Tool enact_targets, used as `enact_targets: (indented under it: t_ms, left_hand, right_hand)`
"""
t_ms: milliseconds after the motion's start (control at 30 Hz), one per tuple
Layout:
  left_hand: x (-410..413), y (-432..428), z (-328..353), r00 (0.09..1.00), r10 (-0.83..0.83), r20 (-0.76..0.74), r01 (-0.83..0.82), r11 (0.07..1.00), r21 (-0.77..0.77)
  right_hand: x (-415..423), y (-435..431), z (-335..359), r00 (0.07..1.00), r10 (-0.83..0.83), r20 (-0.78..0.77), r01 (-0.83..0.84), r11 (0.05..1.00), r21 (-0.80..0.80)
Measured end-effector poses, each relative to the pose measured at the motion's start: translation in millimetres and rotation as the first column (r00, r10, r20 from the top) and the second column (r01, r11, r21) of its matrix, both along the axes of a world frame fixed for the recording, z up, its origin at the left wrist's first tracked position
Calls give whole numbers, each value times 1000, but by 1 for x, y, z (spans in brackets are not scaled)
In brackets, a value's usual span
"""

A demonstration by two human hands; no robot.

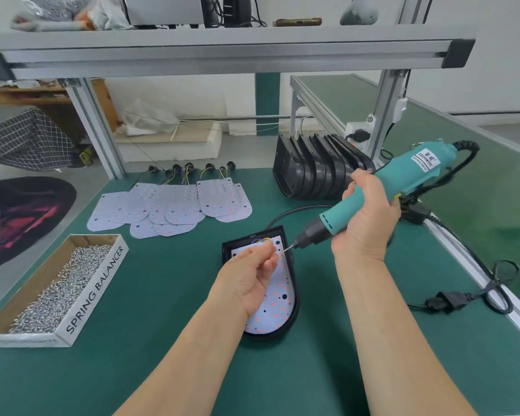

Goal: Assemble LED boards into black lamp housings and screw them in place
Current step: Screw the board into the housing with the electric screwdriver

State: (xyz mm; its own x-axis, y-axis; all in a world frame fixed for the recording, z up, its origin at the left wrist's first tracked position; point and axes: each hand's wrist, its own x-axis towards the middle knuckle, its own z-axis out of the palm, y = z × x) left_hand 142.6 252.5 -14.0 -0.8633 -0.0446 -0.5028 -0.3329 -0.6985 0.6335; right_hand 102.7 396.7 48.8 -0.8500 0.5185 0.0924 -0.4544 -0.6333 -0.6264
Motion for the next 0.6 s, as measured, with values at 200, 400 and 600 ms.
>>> enact_targets:
  t_ms: [200, 400, 600]
  left_hand:
    - [2, 1, 0, 1000, 4, -17, -3, 999, 45]
    - [2, -3, 2, 1000, -21, 13, 20, 997, 72]
    - [-1, -3, 2, 999, -26, 25, 24, 996, 81]
  right_hand:
    - [-2, -4, -2, 997, -76, 25, 76, 997, 7]
    - [-5, -5, -4, 994, -83, 68, 83, 996, 15]
    - [-4, -14, -4, 997, -45, 61, 43, 998, 35]
